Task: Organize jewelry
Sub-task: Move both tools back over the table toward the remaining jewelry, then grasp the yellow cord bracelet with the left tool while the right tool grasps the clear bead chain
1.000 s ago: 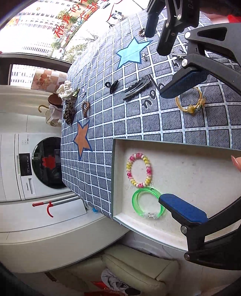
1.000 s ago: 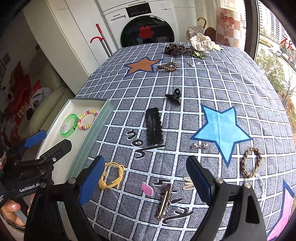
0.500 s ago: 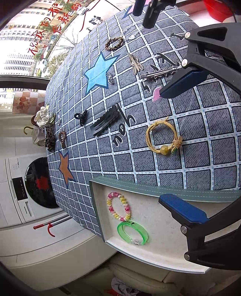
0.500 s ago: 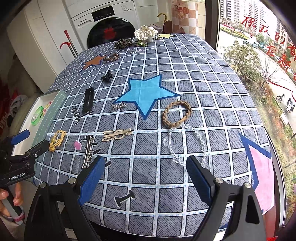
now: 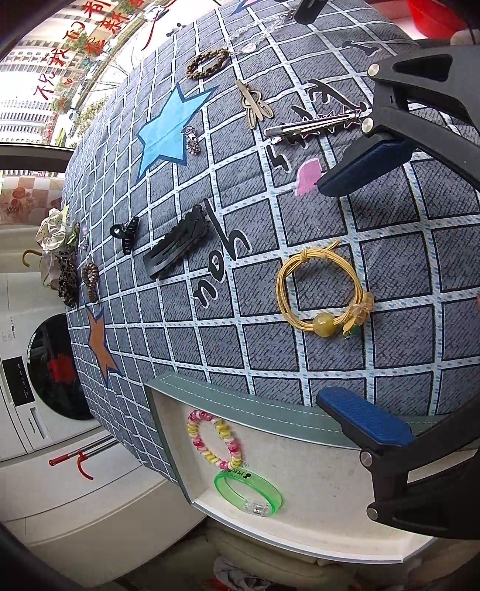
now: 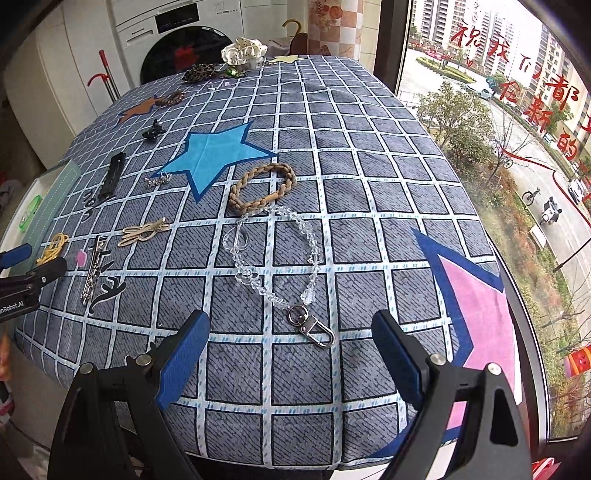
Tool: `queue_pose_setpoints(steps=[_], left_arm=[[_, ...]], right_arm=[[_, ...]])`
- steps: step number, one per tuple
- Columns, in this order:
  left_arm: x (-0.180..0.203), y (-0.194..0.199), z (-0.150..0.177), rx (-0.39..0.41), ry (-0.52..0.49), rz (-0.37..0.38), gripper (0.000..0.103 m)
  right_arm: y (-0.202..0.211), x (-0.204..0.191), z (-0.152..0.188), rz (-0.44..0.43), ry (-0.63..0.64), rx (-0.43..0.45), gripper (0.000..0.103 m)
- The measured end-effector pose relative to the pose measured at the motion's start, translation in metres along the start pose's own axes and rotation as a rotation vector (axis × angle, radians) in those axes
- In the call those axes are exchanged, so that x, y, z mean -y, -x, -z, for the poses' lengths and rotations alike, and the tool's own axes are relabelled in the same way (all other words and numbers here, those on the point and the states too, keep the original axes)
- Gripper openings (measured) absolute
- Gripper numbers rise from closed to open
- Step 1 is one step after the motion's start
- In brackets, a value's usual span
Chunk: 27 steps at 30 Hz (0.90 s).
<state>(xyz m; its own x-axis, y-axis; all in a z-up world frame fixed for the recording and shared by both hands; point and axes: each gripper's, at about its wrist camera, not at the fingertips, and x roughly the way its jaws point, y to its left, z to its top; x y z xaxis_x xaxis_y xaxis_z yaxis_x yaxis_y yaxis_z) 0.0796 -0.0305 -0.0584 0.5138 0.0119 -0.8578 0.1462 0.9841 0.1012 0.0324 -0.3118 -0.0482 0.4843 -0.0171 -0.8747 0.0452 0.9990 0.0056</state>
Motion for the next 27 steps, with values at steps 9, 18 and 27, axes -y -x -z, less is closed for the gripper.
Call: queue_pose_setpoints(steps=[9,18,27], left_arm=[[0.002,-0.009,-0.006,-0.015,0.025,0.007,0.103],[0.001,-0.01,-0.006,-0.029,0.068,0.074,0.095],[0.012,0.002,-0.005,0.006,0.02,0.126,0.027]], right_arm=[[-0.017,0.0,-0.009,0.0,0.035,0.002,0.092],[-0.023,-0.007,-0.02,-0.016,0.076,0.012,0.089],[-0.012,-0.013,-0.018,-0.024,0.09,0.002,0.028]])
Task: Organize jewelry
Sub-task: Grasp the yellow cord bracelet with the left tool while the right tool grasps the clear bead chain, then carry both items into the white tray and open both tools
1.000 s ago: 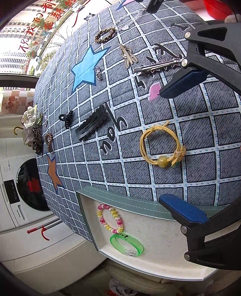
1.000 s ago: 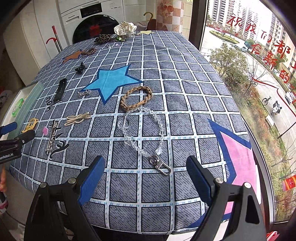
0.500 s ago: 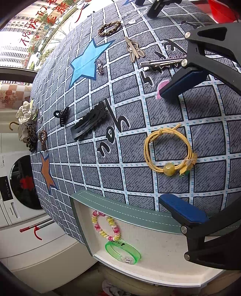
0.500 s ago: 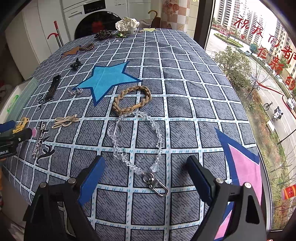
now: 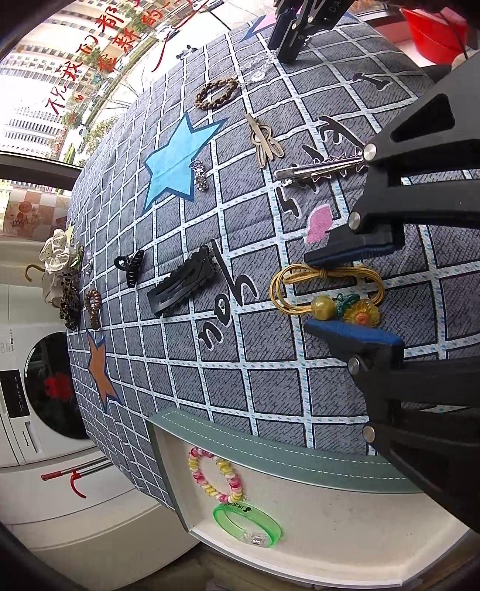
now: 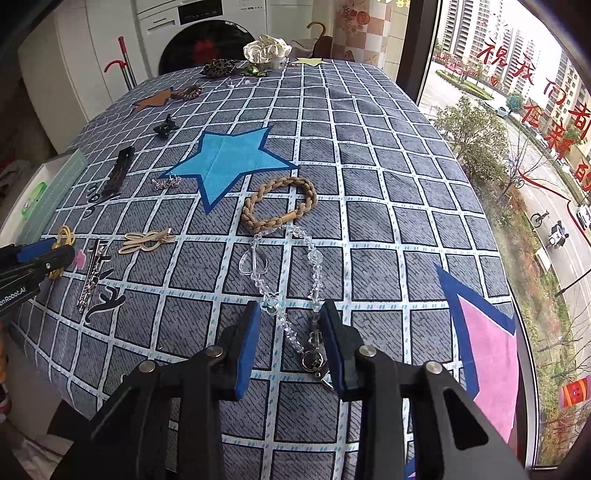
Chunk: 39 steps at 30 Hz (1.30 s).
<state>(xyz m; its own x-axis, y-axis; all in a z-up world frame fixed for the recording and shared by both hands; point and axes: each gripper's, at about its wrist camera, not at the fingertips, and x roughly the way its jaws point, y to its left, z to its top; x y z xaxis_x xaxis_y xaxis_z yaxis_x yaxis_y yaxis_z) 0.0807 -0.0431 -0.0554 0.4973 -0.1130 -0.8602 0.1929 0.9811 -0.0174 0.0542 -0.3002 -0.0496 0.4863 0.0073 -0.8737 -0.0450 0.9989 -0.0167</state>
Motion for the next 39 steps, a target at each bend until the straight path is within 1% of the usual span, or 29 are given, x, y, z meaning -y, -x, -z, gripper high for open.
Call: queue_pose_setpoints(steps=[1,2,5,14,23,31,35,39], left_arm=[[0.0,0.001,0.0,0.001,0.0,0.005,0.027],[-0.001,0.001,0.001,0.001,0.006,0.011,0.027],[-0.006,0.007,0.003,0.012,0.028,0.034,0.027],[-0.013,0.038,0.007,0.072,0.041,0.077,0.027],[-0.032,0.065,0.01,0.122,0.065,0.08,0.027],[-0.059,0.084,0.014,0.162,0.109,0.07,0.027],[-0.079,0.094,0.016,0.187,0.135,0.053,0.027],[-0.105,0.102,0.02,0.206,0.164,0.021,0.027]], right_arm=[[0.0,-0.001,0.0,0.001,0.004,-0.003,0.022],[0.001,-0.001,0.0,0.003,0.004,-0.005,0.007],[0.002,0.0,0.002,-0.004,-0.021,-0.007,0.007],[0.026,0.003,0.003,-0.11,-0.092,0.033,0.007],[0.048,-0.014,-0.007,-0.163,-0.086,0.071,0.007],[0.064,-0.041,-0.026,-0.211,-0.05,0.099,0.007],[0.069,-0.063,-0.039,-0.243,-0.022,0.106,0.007],[0.072,-0.094,-0.057,-0.282,0.023,0.118,0.007]])
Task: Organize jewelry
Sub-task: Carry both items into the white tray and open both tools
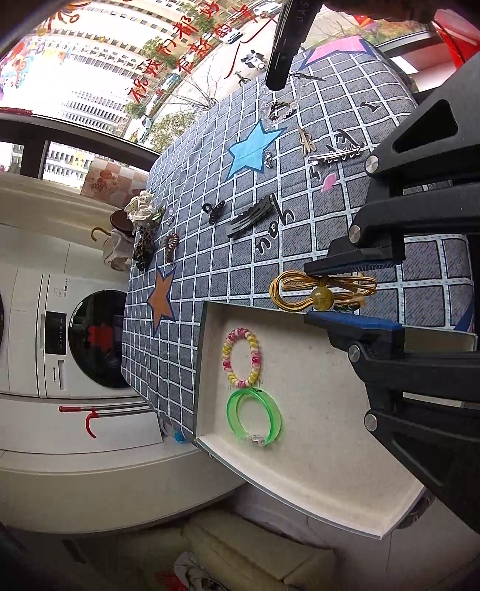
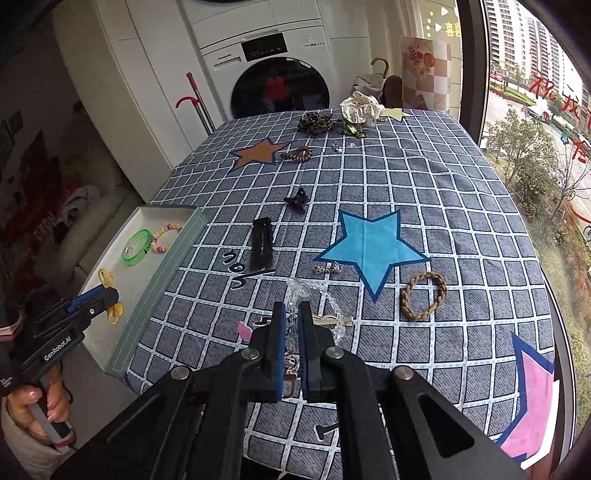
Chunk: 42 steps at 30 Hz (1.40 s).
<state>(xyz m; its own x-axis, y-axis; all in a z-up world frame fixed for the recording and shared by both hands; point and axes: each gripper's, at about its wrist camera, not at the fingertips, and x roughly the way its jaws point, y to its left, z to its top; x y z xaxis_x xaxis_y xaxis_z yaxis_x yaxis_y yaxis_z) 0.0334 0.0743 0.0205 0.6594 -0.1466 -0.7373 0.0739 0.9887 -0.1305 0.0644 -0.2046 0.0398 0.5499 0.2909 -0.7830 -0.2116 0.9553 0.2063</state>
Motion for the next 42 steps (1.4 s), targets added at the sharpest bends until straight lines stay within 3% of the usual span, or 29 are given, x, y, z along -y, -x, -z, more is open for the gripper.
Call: queue_pose_setpoints(steps=[13,20,26,30,37,42], left_arm=[[-0.088,0.0,0.002,-0.007,0.092,-0.123,0.027],[-0.112,-0.021,0.004,-0.056,0.101,-0.158,0.027],[-0.126,-0.047,0.003,-0.128,0.125,-0.164,0.027],[-0.131,-0.064,-0.001,-0.164,0.125,-0.183,0.027],[-0.135,-0.087,-0.014,-0.197,0.123,-0.224,0.027],[-0.133,-0.1,-0.02,-0.202,0.093,-0.274,0.027]], right_arm=[[-0.046,-0.139,-0.049,-0.223,0.185,-0.03,0.007],[-0.086,-0.196,-0.044,-0.368,0.24,-0.127,0.007],[-0.139,-0.208,-0.041,-0.484,0.175,-0.274,0.007],[-0.17,-0.202,-0.043,-0.444,0.139,-0.313,0.007],[-0.194,-0.204,-0.052,-0.262,0.246,-0.264,0.007],[-0.206,-0.208,-0.056,-0.2,0.298,-0.242,0.007]])
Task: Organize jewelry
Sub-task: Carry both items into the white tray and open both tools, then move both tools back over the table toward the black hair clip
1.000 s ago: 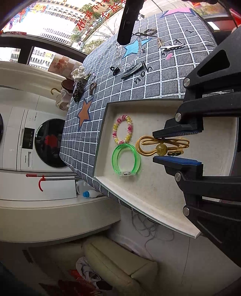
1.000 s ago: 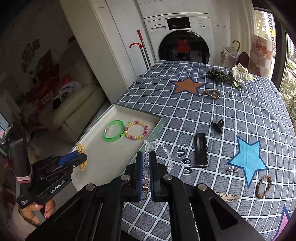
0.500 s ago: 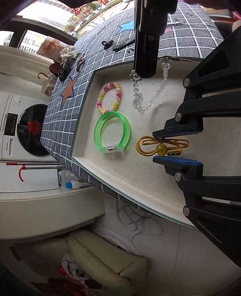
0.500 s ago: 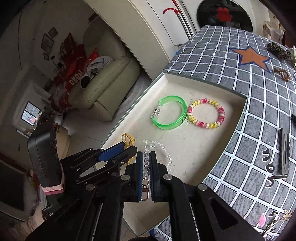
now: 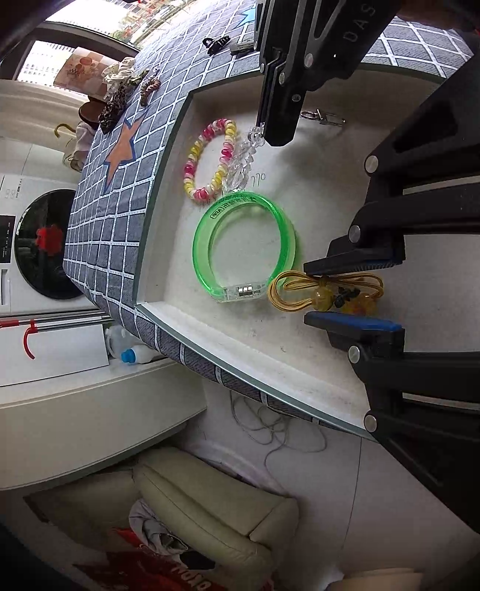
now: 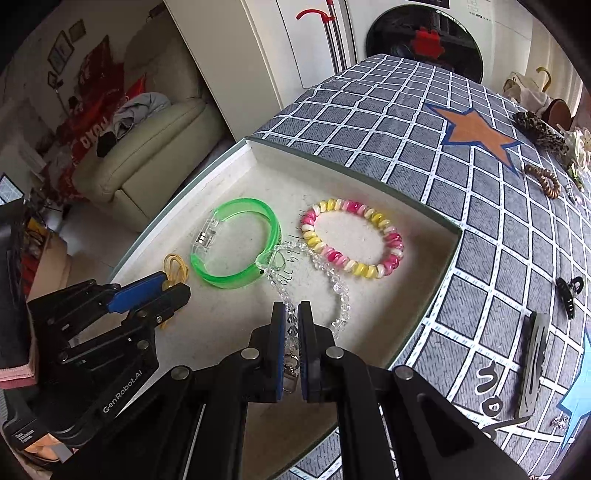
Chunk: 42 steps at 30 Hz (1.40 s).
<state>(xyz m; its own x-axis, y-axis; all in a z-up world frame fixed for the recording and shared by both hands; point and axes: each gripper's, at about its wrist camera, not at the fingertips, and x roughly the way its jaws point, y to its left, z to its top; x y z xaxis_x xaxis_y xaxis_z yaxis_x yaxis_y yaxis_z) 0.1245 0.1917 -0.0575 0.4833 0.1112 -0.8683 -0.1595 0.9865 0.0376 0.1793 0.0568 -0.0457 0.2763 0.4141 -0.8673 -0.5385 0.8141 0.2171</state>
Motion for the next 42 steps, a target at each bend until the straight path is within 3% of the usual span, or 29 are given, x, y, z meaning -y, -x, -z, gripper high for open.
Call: queue_pose_setpoints(steps=[13,14,16,17,18,19,20,21,22,23,31,35,39,42], left_arm=[[-0.001,0.0,-0.003,-0.008,0.011,-0.03,0.028],[-0.001,0.0,-0.002,-0.009,0.016,-0.026,0.028],[-0.003,0.003,-0.001,-0.006,0.024,-0.013,0.028],[-0.003,0.004,0.0,-0.005,0.027,-0.01,0.028],[-0.004,0.005,0.0,-0.003,0.026,-0.008,0.028],[-0.003,0.006,0.001,-0.003,0.023,-0.009,0.028],[-0.002,0.007,0.001,-0.003,0.02,-0.012,0.041],[-0.002,0.008,0.001,0.001,0.02,-0.015,0.081],[-0.002,0.012,0.003,0.02,0.025,-0.025,0.096],[-0.001,0.017,0.004,0.051,0.023,-0.033,0.102],[0.004,0.028,0.004,0.067,0.018,-0.029,0.102],[0.008,0.039,0.008,0.097,0.019,-0.053,0.103],[0.013,0.053,0.012,0.11,0.02,-0.018,0.103],[0.025,0.063,0.016,0.115,-0.003,-0.004,0.103]], right_arm=[[-0.007,0.005,-0.004,0.028,0.005,-0.032,0.008],[-0.006,0.005,-0.004,0.025,0.002,-0.03,0.012],[-0.001,0.007,-0.004,0.015,-0.011,-0.017,0.029],[0.003,0.007,-0.004,0.008,-0.017,-0.005,0.046],[0.008,0.007,-0.004,0.0,-0.021,0.012,0.055],[0.013,0.007,-0.005,-0.005,-0.023,0.027,0.056],[0.018,0.006,-0.005,-0.009,-0.022,0.04,0.056],[0.023,0.007,-0.005,-0.011,-0.024,0.052,0.056],[0.028,0.007,-0.005,-0.012,-0.026,0.062,0.057],[0.034,0.007,-0.004,-0.013,-0.029,0.073,0.058],[0.069,0.026,0.016,-0.009,-0.093,0.121,0.062],[0.082,0.038,0.031,-0.003,-0.126,0.127,0.07],[0.092,0.049,0.048,-0.001,-0.161,0.126,0.082],[0.1,0.056,0.063,0.001,-0.188,0.132,0.082]])
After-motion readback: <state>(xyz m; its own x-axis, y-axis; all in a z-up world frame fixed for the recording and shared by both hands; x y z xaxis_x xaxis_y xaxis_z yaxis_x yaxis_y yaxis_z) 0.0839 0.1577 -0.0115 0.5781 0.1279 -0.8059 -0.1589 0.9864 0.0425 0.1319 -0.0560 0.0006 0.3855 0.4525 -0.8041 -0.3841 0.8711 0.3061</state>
